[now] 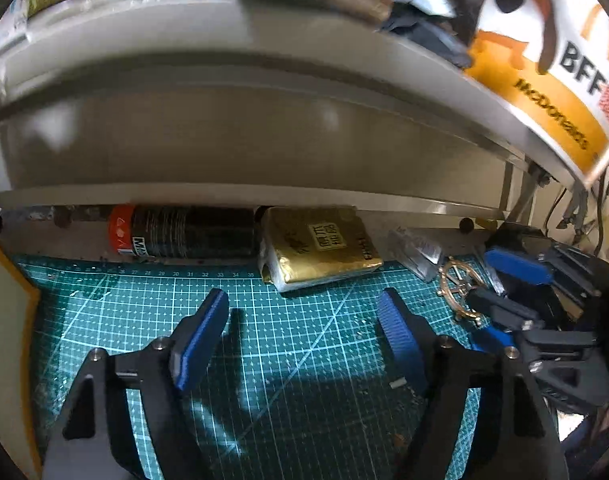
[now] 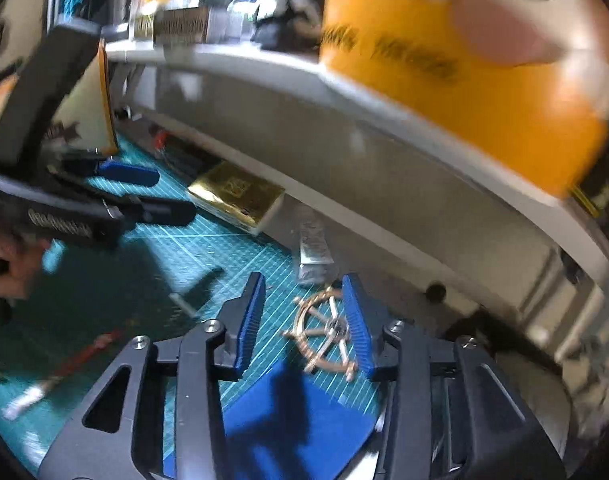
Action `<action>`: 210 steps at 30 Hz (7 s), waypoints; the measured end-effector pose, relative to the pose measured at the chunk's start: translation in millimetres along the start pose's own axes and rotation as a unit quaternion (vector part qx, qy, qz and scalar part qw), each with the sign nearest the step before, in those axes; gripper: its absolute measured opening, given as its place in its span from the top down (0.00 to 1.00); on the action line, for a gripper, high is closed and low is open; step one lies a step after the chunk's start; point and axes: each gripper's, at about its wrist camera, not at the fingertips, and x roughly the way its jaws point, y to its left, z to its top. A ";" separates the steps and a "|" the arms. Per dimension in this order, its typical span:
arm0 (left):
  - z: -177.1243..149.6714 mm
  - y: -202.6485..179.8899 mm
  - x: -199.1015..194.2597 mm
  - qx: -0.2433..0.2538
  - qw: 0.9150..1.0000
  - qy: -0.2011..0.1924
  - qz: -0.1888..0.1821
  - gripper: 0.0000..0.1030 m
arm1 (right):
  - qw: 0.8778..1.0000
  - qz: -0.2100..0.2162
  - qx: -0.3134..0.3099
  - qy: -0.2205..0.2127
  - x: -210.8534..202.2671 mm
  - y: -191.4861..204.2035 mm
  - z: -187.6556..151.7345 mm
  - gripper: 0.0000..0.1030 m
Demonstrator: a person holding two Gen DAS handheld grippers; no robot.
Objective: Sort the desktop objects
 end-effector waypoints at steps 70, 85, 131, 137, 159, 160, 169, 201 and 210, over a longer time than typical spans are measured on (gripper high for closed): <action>-11.6 45.1 -34.3 -0.082 0.995 0.034 -0.038 0.99 | 0.990 -0.032 0.139 0.020 31.0 -16.4 7.2 0.46; -13.4 43.3 -26.4 -0.079 0.995 0.050 -0.034 0.99 | 0.993 -0.095 -0.009 0.064 29.6 17.3 5.7 0.53; -17.0 47.9 -21.2 -0.084 0.993 0.075 -0.036 0.99 | 0.995 -0.080 0.017 0.058 32.8 -12.9 5.7 0.43; -16.7 49.1 -20.9 -0.084 0.993 0.076 -0.033 0.99 | 0.996 -0.075 -0.004 0.053 35.1 -13.2 14.2 0.37; -16.2 50.2 -17.4 -0.087 0.992 0.083 -0.030 0.99 | 0.995 0.043 0.045 0.073 27.5 -4.3 29.5 0.68; -16.3 49.6 -17.0 -0.086 0.992 0.083 -0.029 0.99 | 0.994 0.067 0.046 0.075 23.0 -1.9 28.4 0.68; -19.4 43.0 -11.9 -0.076 0.992 0.092 -0.027 0.99 | 0.995 0.034 0.062 0.066 18.2 -3.3 30.8 0.52; -12.1 -20.6 22.0 -0.014 0.993 0.052 0.104 0.24 | 0.989 0.021 0.142 -0.036 -119.7 31.9 -21.2 0.70; -17.7 -21.2 2.4 -0.008 0.997 0.037 0.070 0.70 | 0.986 0.026 0.150 -0.060 -135.4 22.4 -34.2 0.70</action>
